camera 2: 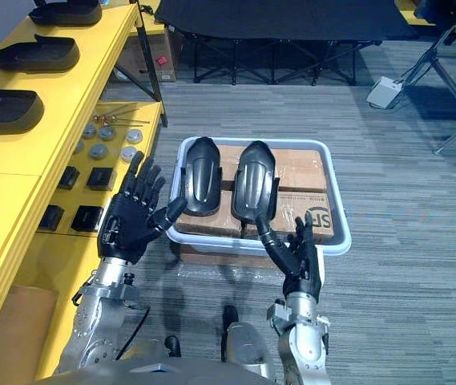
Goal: Walk over and take three plastic housings, then place them on the shelf
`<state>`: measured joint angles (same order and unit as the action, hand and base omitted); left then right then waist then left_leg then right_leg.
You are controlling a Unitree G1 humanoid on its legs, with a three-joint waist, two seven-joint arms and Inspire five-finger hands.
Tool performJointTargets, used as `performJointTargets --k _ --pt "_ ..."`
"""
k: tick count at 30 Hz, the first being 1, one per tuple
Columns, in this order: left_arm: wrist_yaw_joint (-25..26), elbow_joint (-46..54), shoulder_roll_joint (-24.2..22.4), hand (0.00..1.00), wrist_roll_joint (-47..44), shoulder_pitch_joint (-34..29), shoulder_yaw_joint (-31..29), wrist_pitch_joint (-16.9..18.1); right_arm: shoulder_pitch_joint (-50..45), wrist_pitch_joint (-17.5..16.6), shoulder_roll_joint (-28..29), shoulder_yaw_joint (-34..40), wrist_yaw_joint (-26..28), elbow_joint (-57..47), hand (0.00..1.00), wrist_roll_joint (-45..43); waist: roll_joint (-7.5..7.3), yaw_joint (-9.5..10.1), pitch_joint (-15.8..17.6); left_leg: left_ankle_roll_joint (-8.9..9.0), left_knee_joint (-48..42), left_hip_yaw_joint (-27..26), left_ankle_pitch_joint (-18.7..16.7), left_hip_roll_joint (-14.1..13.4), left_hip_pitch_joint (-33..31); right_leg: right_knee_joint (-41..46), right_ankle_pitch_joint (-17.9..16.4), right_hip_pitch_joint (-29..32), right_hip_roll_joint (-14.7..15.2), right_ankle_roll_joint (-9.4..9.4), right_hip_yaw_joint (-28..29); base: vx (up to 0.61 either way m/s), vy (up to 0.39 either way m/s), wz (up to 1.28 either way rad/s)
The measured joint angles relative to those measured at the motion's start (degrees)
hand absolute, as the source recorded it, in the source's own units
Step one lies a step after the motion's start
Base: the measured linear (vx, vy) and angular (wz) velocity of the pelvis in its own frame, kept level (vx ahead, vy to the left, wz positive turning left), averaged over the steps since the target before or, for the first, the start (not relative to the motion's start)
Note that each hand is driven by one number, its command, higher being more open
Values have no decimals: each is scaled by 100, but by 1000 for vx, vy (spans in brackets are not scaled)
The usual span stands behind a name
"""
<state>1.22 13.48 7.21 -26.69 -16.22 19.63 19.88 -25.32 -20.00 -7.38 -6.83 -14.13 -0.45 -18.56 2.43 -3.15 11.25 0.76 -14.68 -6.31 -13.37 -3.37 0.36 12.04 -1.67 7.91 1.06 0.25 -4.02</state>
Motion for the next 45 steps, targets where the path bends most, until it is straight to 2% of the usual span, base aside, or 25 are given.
performJointTargets --k 2,3,5,6,8,10,11,12,13,14,15,17,19,21,22,24,26,28,29,31,32,34,39,43,45 --pt "25 0 52 100 31 -7 -22 -12 -86 -3 99 -21 -12 14 100 16 -44 -1 -23 -30 -22 -6 -2 -9 10 -23 -20 13 108 61 -51 -67 113 7" --pt "25 1 74 100 32 -7 -68 -12 -55 -6 115 -57 -12 89 100 16 -73 1 -35 -38 -19 -36 3 -17 25 9 -180 13 188 57 -157 -84 114 -1" --pt "34 1 72 100 23 -10 -221 -17 147 -5 108 -111 3 328 100 27 -104 128 -42 -47 -39 -207 5 -63 103 784 -374 273 615 -159 -510 -46 114 -26" --pt "54 2 76 100 20 -10 -313 -18 271 -5 108 -131 7 454 100 33 -86 146 -38 -48 -103 -252 -9 -138 108 1004 -373 361 788 -155 -500 -14 27 -28" --pt "70 7 117 100 -15 -36 -548 -14 492 -5 112 -245 8 653 100 172 -47 194 -47 97 -266 -261 -96 -441 93 1048 -259 381 985 -42 -435 -13 -138 -16" --pt "85 15 220 100 -41 -110 -699 -14 520 -11 115 -390 75 651 100 264 -227 267 -127 336 -399 -279 -234 -626 73 893 149 275 1132 136 -433 18 -263 -19" --pt "149 20 273 100 -75 -201 -752 -19 528 -10 112 -504 137 659 100 260 -349 303 -195 523 -548 -279 -339 -756 5 692 163 156 1134 513 -550 65 -371 -18" --pt "236 20 248 100 -82 -244 -752 -20 590 -10 90 -538 183 656 100 258 -413 325 -232 659 -605 -269 -365 -923 6 429 -44 -18 1011 646 -795 90 -442 -17" --pt "338 -23 147 100 -101 -236 -720 -92 740 -4 -5 -532 205 655 100 256 -325 326 -198 776 -611 -223 -303 -1150 -5 186 -16 -143 733 553 -985 74 -351 -5" --pt "394 -27 90 100 -110 -233 -691 -145 783 -4 -49 -511 200 639 100 265 -290 301 -181 802 -565 -178 -226 -1234 -15 107 -17 -178 644 511 -1056 56 -288 10" --pt "481 -65 -37 100 -231 -231 -584 -212 839 34 -183 -475 164 640 100 295 -222 262 -144 787 -451 -99 -34 -1332 -28 41 -30 -210 520 408 -1147 37 -260 20" --pt "480 -214 -179 100 -445 -206 -396 -240 867 183 -342 -327 114 641 100 460 -164 222 -115 585 -423 -102 275 -1374 -95 26 -89 -258 483 297 -1284 32 -248 36" --pt "349 -358 -275 100 -781 -187 -193 -240 715 343 -414 60 79 643 100 469 -97 63 -88 295 -422 -478 695 -1433 -194 -171 -104 -498 504 193 -1638 23 -205 72" --pt "179 -433 -292 100 -820 -168 -100 -237 599 401 -425 434 -54 646 100 476 -79 22 -80 153 -267 -797 973 -1407 -194 -364 -83 -648 540 141 -1793 0 -137 57" --pt "146 -433 -291 100 -820 -172 -68 -237 594 413 -441 548 -113 648 100 475 -94 14 -70 141 -186 -840 1004 -1385 -195 -426 -71 -669 539 132 -1807 -23 -84 37" --pt "49 -433 -289 100 -813 -175 19 -252 692 457 -598 858 -330 651 100 482 41 25 -115 158 273 -723 1006 -1113 -56 -573 21 -678 558 147 -1789 -15 -3 5" --pt "51 -446 -274 100 -750 -178 -11 -357 821 516 -725 933 -494 662 100 542 86 27 -125 182 564 -709 989 -1025 90 -629 87 -676 557 180 -1742 -37 73 -12" --pt "98 -537 -250 100 -116 -182 -63 -472 1037 658 -820 978 -628 773 100 700 101 108 -131 334 696 -655 870 -983 172 -636 172 -613 556 237 -1633 -57 144 -31" --pt "207 -641 -154 100 679 -171 -98 -654 1353 790 -848 984 -681 1054 100 713 85 186 -120 449 699 -661 722 -914 198 -697 300 -567 587 302 -1511 -61 171 -39" --pt "391 -856 70 100 1609 -153 -147 -875 1869 1064 -858 989 -782 1596 100 982 -4 256 -58 532 658 -711 674 -722 149 -892 535 -568 717 415 -1426 -99 192 -26" --pt "409 -890 103 100 1691 -151 -154 -890 1934 1109 -865 997 -790 1674 100 1026 -16 266 -50 534 641 -711 672 -694 113 -935 574 -565 745 431 -1421 -131 222 -5" --pt "546 -958 291 100 2212 -151 -353 -907 2568 1423 -1038 1012 -936 2335 100 1151 -164 370 138 448 272 -653 598 -470 -302 -1250 921 -476 995 558 -1439 -114 199 17" --pt "772 -910 418 100 2097 184 -844 -898 3946 1764 -1785 1106 -1032 3087 100 1161 6 589 678 275 -739 -365 237 -340 -1151 -1405 1227 -312 1143 616 -1625 -133 146 24" --pt "872 -834 467 100 1779 555 -868 -831 5228 2094 -2436 1068 -1220 3693 100 1571 -1 797 1132 238 -1151 -125 205 -324 -1725 -1520 1410 -134 1130 593 -1820 -128 50 27" --pt "871 -835 468 100 1758 551 -797 -824 5626 2161 -2566 983 -1286 3885 100 1647 -13 852 1201 215 -1259 -96 191 -322 -1851 -1521 1442 -70 1129 576 -1865 -85 70 11"
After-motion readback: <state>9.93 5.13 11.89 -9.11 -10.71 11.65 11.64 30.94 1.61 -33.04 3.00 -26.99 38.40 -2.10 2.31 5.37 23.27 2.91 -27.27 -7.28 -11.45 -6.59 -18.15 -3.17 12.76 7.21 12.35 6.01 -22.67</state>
